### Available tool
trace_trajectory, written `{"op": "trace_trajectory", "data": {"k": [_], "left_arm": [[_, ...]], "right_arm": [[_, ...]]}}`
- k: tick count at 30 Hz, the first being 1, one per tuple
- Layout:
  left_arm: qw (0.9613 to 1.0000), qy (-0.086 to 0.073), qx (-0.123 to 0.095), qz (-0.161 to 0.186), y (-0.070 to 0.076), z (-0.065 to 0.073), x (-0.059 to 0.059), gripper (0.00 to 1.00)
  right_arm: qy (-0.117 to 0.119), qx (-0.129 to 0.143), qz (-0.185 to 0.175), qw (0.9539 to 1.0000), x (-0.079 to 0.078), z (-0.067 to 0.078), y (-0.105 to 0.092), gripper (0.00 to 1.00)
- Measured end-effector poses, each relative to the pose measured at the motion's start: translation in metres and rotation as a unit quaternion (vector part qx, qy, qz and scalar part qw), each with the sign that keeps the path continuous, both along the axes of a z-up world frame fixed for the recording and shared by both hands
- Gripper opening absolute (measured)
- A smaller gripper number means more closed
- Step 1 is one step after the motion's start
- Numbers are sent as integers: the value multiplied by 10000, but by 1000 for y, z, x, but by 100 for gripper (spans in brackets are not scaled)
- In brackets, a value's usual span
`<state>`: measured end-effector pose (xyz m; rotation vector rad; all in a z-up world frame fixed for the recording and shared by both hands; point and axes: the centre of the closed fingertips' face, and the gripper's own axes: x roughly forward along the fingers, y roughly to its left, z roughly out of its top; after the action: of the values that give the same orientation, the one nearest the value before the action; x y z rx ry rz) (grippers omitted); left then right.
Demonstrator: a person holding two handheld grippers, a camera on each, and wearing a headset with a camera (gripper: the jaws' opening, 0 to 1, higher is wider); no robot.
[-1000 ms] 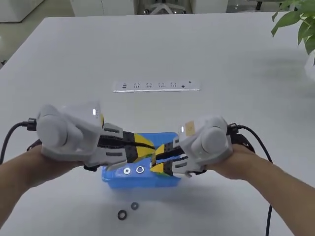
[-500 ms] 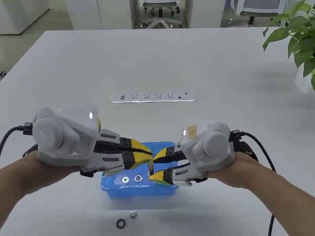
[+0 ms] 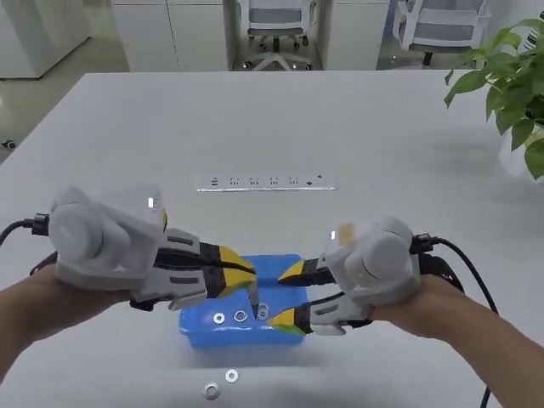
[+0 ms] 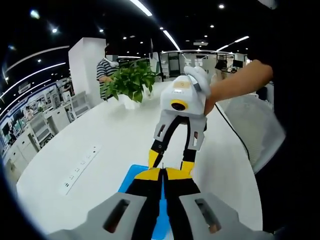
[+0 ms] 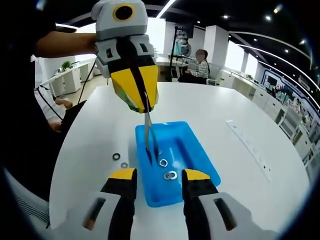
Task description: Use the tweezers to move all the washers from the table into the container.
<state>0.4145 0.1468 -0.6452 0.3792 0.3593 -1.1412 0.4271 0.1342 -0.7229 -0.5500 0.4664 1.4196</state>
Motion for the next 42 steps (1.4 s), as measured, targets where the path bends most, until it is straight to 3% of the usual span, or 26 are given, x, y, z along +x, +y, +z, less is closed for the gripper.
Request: {"op": "trace_trajectory", "data": {"k": [9, 22, 35, 42], "left_arm": [[10000, -49, 60, 59, 7, 10, -14, 5], [9999, 13, 98, 130, 16, 7, -35, 5], [9996, 146, 116, 197, 17, -14, -47, 5], [9995, 189, 127, 233, 17, -25, -48, 5]], "right_arm": [[33, -59, -258, 9996, -9, 5, -12, 49], [128, 111, -590, 9981, -24, 10, -23, 66], [227, 310, -860, 9956, -38, 10, -35, 84], [350, 388, -972, 9939, -47, 6, -40, 93]]}}
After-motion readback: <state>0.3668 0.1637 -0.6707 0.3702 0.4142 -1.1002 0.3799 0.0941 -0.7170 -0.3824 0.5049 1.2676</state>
